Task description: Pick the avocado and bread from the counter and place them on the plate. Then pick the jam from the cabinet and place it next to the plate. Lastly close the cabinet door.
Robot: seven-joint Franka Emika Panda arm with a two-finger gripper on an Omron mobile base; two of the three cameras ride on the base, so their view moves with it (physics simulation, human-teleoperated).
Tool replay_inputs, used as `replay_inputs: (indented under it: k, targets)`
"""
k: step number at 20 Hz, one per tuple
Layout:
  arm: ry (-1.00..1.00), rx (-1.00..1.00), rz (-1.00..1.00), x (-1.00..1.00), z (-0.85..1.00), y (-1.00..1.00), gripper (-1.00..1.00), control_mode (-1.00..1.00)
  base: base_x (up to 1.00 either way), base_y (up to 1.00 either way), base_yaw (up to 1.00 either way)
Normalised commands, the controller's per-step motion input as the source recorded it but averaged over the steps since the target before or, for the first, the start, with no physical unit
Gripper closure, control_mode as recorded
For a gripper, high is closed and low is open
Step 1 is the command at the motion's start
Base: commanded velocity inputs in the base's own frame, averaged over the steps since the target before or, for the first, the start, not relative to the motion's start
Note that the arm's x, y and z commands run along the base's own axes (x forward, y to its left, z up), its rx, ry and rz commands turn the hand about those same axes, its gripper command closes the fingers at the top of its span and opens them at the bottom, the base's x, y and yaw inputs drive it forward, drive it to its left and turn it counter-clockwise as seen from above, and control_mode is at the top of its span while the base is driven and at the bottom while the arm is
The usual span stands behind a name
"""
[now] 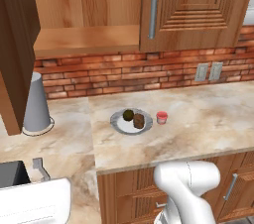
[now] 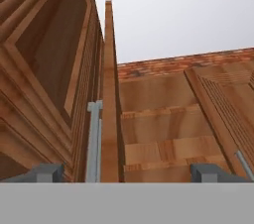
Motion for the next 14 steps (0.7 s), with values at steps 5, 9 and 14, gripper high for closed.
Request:
replay_inputs:
  k: [5,9,14]
  targets:
    - [-0.12,0.02,-0.11,0.53,-0.05,0.31,-1.0,-1.0,0.0,0.0,0.0]
    - [-0.07,0.04,-0.15,0.64,-0.15,0.22,-1.0,-1.0,0.0,0.0,0.0]
    - [-0.02,0.08,-0.13,0.42,-0.16,-0.01,-1.0,-1.0,0.0,0.0,0.0]
